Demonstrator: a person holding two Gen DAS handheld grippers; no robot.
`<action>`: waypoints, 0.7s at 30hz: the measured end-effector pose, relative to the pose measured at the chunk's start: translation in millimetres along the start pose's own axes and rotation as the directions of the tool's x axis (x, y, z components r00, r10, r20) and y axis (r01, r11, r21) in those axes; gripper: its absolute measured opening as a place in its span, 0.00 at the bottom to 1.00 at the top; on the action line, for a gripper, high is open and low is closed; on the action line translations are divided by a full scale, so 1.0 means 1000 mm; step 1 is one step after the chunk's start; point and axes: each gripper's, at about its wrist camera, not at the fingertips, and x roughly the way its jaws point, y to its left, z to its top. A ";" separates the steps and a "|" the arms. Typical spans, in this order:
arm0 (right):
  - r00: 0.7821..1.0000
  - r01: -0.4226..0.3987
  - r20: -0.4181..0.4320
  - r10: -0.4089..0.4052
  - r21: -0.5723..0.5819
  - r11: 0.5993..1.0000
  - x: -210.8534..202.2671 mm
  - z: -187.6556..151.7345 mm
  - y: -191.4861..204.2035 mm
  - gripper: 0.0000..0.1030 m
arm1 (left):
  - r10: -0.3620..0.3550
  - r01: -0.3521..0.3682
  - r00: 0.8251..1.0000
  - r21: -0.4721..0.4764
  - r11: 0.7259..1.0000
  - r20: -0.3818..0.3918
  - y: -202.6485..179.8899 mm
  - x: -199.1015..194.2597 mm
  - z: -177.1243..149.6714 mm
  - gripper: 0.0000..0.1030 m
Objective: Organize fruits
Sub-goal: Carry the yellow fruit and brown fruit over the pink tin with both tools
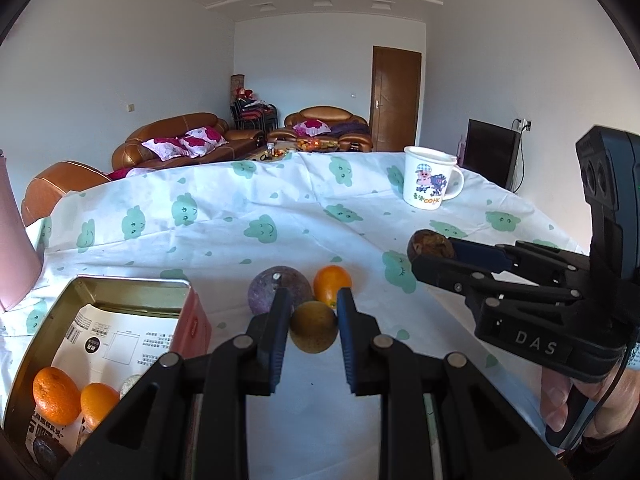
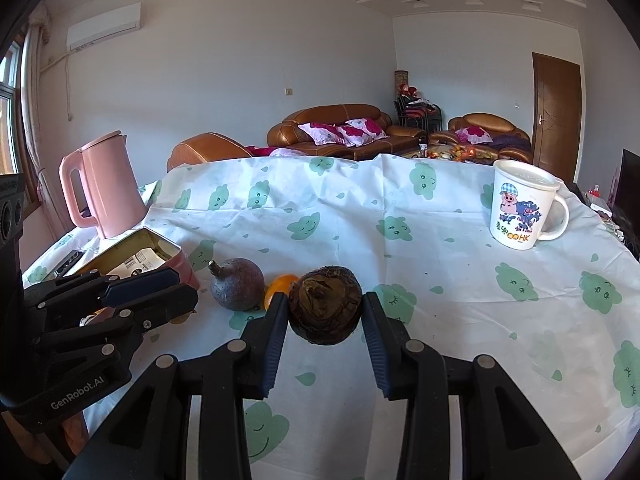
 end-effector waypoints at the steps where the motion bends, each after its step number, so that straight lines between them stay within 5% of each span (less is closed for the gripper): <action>1: 1.000 -0.001 0.005 0.001 -0.001 1.000 -0.001 0.000 0.000 0.39 | 0.002 -0.002 1.000 0.000 1.000 0.006 0.000 -0.001 0.000 0.24; 21: 0.993 0.004 0.115 0.000 -0.028 1.000 -0.022 -0.002 0.005 0.39 | 0.040 -0.041 0.994 0.004 0.999 0.105 -0.001 -0.019 -0.002 0.24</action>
